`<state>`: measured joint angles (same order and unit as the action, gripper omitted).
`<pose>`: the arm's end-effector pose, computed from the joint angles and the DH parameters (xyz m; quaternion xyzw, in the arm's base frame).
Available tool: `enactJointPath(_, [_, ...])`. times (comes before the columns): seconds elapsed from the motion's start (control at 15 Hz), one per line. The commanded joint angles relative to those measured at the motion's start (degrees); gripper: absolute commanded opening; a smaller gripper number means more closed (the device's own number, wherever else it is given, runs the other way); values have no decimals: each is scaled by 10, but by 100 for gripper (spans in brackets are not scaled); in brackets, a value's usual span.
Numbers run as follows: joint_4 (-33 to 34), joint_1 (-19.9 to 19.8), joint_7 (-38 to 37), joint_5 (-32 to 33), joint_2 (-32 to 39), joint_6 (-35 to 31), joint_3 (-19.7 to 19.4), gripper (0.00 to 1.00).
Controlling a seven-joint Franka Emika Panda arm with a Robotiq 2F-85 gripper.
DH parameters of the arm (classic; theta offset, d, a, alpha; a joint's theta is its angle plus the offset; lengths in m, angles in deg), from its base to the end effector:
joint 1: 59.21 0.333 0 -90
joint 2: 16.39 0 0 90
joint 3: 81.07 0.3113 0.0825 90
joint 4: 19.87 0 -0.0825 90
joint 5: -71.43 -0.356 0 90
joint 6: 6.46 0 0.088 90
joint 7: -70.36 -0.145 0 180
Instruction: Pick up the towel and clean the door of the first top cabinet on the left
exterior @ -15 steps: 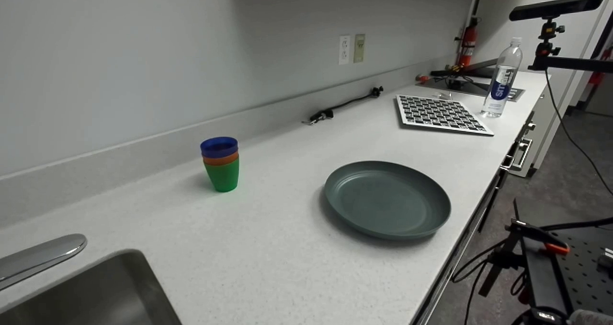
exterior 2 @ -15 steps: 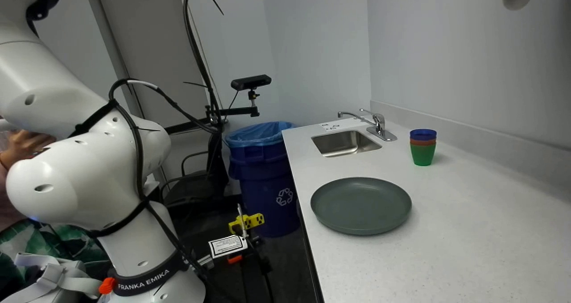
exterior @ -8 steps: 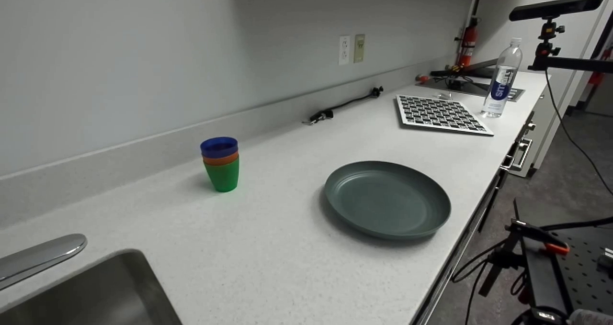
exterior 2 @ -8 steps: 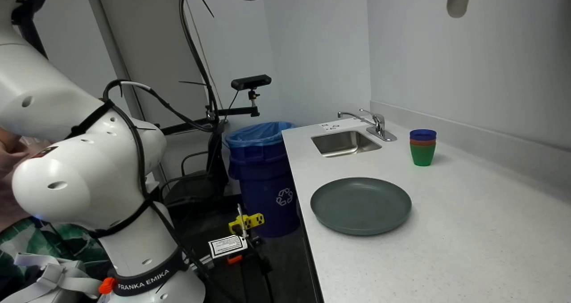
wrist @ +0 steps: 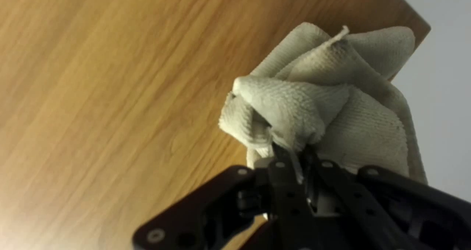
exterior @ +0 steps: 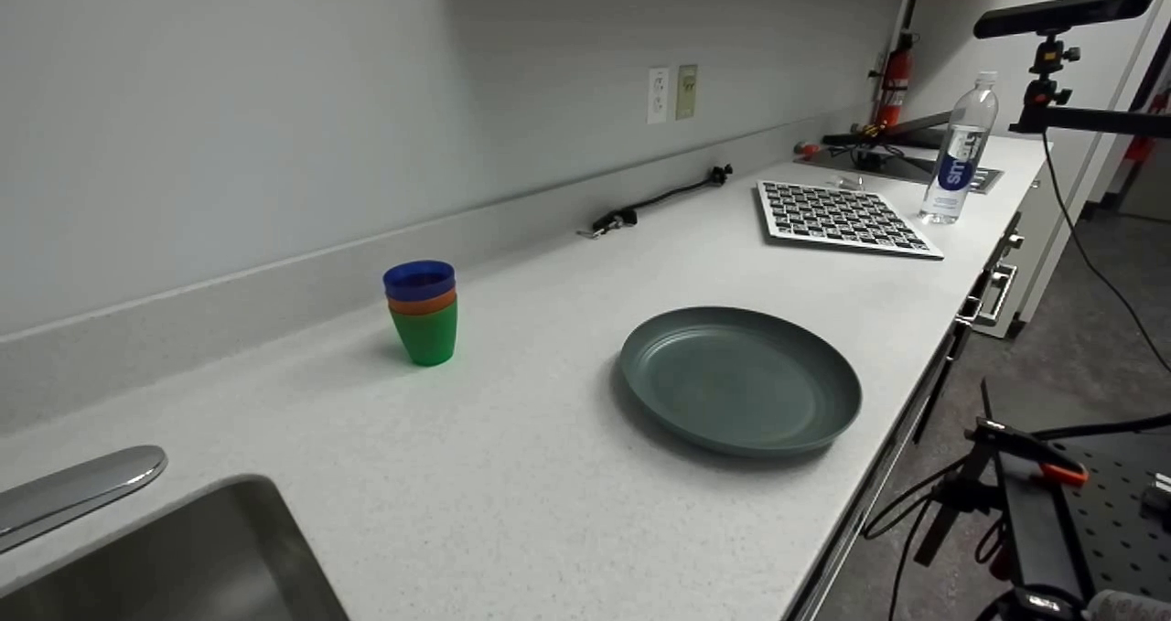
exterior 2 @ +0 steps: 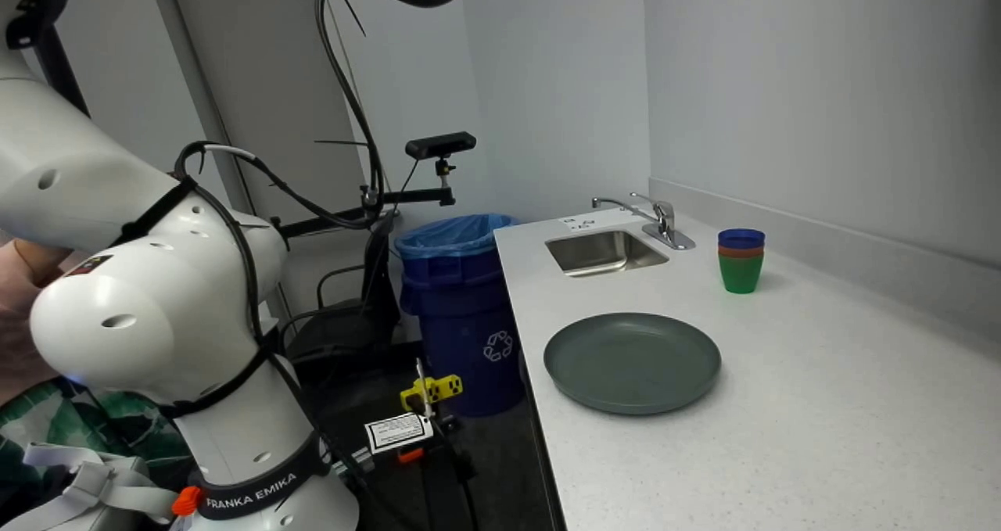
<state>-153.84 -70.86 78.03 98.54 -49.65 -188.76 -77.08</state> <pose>0.4221 -0.0040 0.7068 0.7345 0.1915 0.6028 0.2460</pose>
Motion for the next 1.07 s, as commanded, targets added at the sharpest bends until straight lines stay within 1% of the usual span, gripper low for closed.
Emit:
enactJointPath(0.0, [9, -32, -3, 11, 4, -49, 18, 3])
enactJointPath(0.13, [7, -57, -10, 6, -6, -31, 35, 3])
enactJointPath(0.27, [4, -92, -18, 5, -20, -2, 60, 3])
enactJointPath(0.33, [1, -119, -27, 2, -38, 41, 81, 3])
enactJointPath(0.4, [0, -129, -34, 1, -50, 84, 92, 3])
enactJointPath(0.6, [8, -123, -50, -16, -70, 220, 110, 3])
enactJointPath(0.67, [-18, -144, -47, 13, -16, 165, 64, 3])
enactJointPath(0.73, [-16, -143, -56, 16, -11, 188, 58, 3])
enactJointPath(0.93, [-16, -158, -64, 17, 33, 204, 29, 3])
enactJointPath(1.0, [-15, -154, -63, 14, 48, 208, 17, 3])
